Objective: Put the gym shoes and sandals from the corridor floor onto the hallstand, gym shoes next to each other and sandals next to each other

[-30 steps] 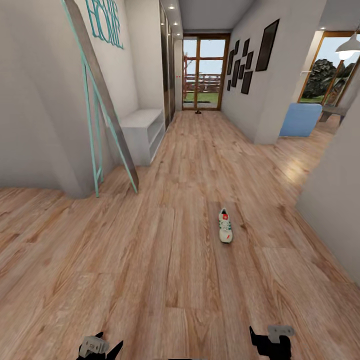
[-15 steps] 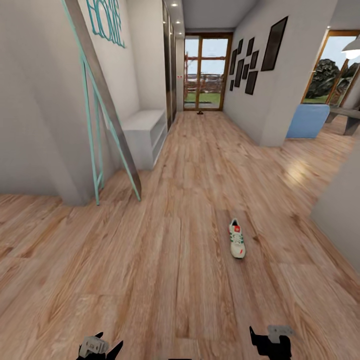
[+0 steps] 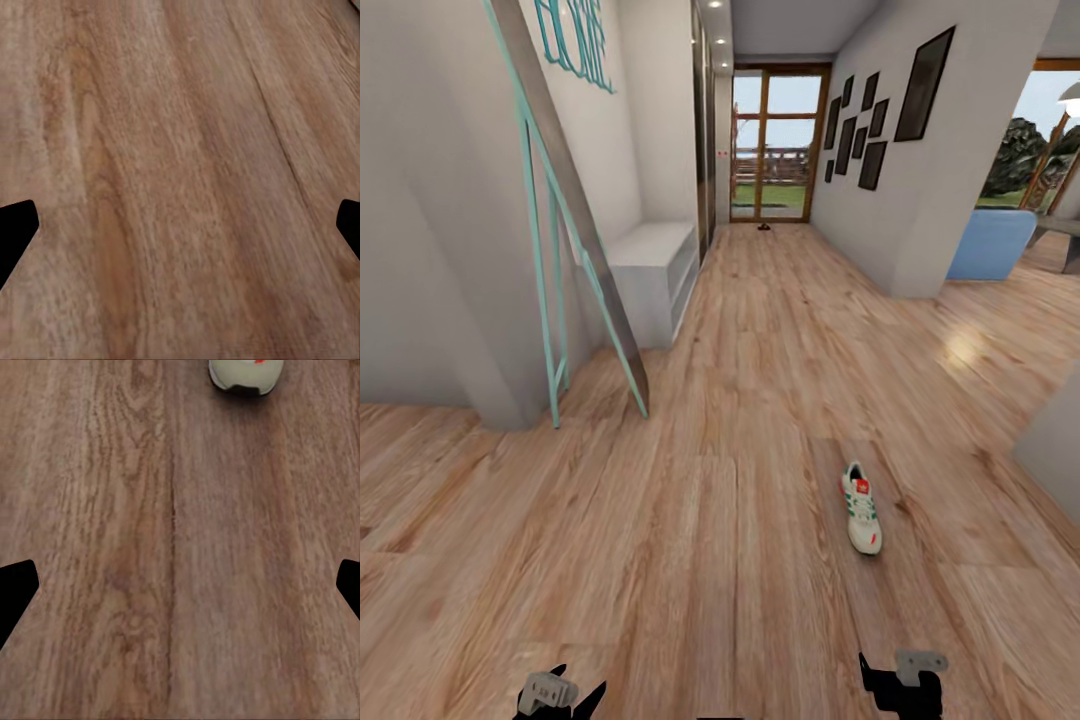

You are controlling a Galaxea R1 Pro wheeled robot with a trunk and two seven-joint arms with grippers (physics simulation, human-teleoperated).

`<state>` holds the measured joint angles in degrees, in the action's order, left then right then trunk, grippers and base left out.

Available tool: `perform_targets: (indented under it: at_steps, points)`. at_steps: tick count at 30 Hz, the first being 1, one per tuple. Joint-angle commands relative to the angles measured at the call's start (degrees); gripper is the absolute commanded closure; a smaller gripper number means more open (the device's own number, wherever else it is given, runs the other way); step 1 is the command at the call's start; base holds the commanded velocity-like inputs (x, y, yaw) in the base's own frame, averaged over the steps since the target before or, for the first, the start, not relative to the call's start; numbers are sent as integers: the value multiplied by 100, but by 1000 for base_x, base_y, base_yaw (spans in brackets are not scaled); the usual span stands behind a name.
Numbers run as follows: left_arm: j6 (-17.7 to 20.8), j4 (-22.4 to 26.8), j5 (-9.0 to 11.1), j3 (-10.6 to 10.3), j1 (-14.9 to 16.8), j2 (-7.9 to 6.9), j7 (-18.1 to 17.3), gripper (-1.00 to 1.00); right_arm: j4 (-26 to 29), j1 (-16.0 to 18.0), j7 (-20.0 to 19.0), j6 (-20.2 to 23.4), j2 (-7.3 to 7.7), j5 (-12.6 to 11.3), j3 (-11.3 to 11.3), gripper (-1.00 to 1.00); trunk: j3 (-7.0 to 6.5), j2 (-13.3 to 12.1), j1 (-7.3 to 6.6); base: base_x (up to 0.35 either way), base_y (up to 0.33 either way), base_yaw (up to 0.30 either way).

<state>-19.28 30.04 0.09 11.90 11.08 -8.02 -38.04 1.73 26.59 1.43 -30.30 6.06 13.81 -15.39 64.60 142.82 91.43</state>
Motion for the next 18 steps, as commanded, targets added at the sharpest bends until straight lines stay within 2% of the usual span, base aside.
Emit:
perform_targets:
  at_steps: [1, 18]
  points:
    - [-13, -7, 0, 23, 4, 3, -37, -100, -7, 4, 15, -20, 1, 60, -43, -100, 5, 2, 2, 331, 161, 0]
    - [-10, -7, 0, 23, 4, 3, -37, -100, -7, 4, 15, -20, 1, 60, -43, -100, 5, 2, 2, 331, 161, 0]
